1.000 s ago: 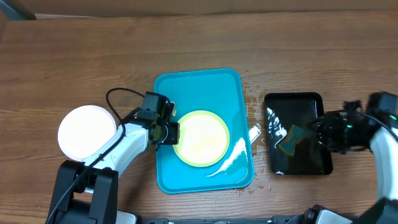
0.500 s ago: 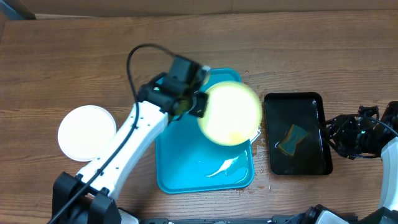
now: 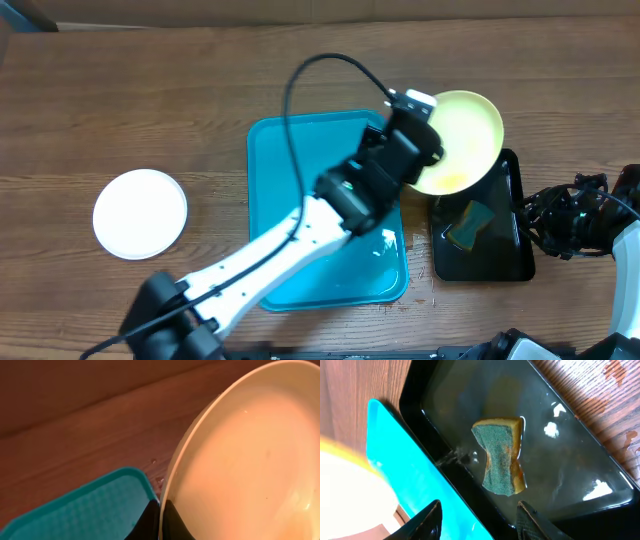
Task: Clean dirty plates on tray and stack at the side
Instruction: 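Lift the yellow plate with the left gripper over the black tray, then carry the yellow plate left and stack it on the white plates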
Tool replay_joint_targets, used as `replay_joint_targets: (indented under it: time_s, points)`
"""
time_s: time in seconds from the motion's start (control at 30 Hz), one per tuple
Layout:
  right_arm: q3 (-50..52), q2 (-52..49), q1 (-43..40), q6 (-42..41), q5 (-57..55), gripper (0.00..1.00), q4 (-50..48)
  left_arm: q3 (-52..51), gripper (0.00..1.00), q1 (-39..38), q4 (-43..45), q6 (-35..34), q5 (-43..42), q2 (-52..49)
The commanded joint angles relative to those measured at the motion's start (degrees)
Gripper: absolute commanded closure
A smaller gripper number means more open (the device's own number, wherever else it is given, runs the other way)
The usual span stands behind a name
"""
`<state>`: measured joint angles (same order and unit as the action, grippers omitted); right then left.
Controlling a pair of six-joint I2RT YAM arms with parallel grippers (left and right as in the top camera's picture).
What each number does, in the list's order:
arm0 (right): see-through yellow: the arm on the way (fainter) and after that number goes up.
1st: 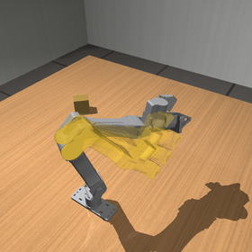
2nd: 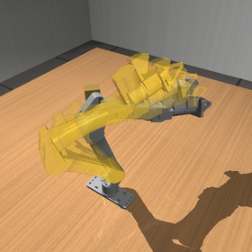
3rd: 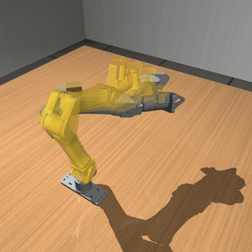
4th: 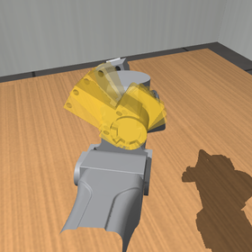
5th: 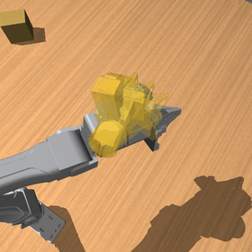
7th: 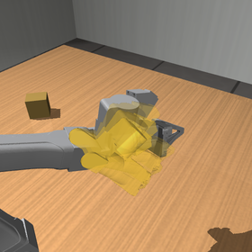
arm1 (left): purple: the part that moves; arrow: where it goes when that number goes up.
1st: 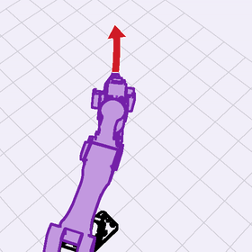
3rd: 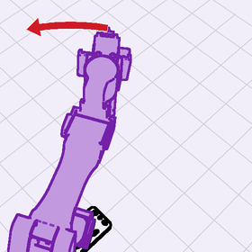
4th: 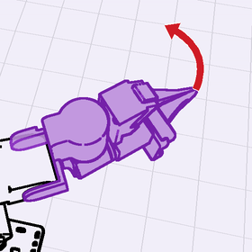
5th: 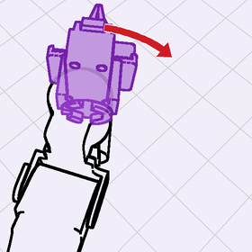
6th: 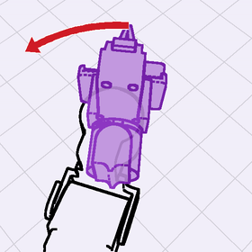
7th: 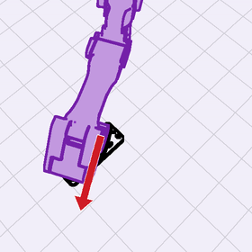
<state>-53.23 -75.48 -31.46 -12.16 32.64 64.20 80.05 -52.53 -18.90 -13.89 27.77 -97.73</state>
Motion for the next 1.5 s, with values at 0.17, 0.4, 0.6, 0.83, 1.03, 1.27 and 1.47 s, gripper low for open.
replay_joint_targets:
  time_s: [0.17, 0.4, 0.6, 0.83, 1.03, 1.27, 1.47]
  points:
    - [-1.2, 0.59, -0.11, 0.46, -3.15, 0.51, 0.44, 1.16, 0.96, -9.42, 4.81, 16.11, 25.27, -4.83]
    - [-1.2, 0.59, -0.11, 0.44, -3.06, 0.51, 0.44, 1.16, 0.96, -14.38, 14.78, 32.63, 35.6, -5.29]
    - [-1.2, 0.59, -0.11, 0.44, -3.06, 0.5, 0.39, 1.16, 0.96, -16.35, 19.32, 40.76, 37.92, -5.33]
    - [-1.2, 0.59, -0.11, 0.39, -3.06, 0.5, -0.17, 1.16, 0.96, -18.45, 22.34, 44.63, 39.95, -5.33]
    - [-1.2, 0.59, -0.11, 0.2, -3.02, 0.5, 0.22, 1.16, 0.96, -19.5, 23.96, 46.12, 39.95, -5.33]
    - [-1.2, 0.59, -0.11, 0.22, -3.04, 0.5, 0.98, 1.09, 0.96, -18.56, 25.2, 47.06, 42.93, -6.54]
    - [-1.2, 0.59, -0.11, -1.11, -2.99, 0.5, 0.68, 1.09, 0.96, -18.58, 20.92, 45.62, 41.79, -6.54]
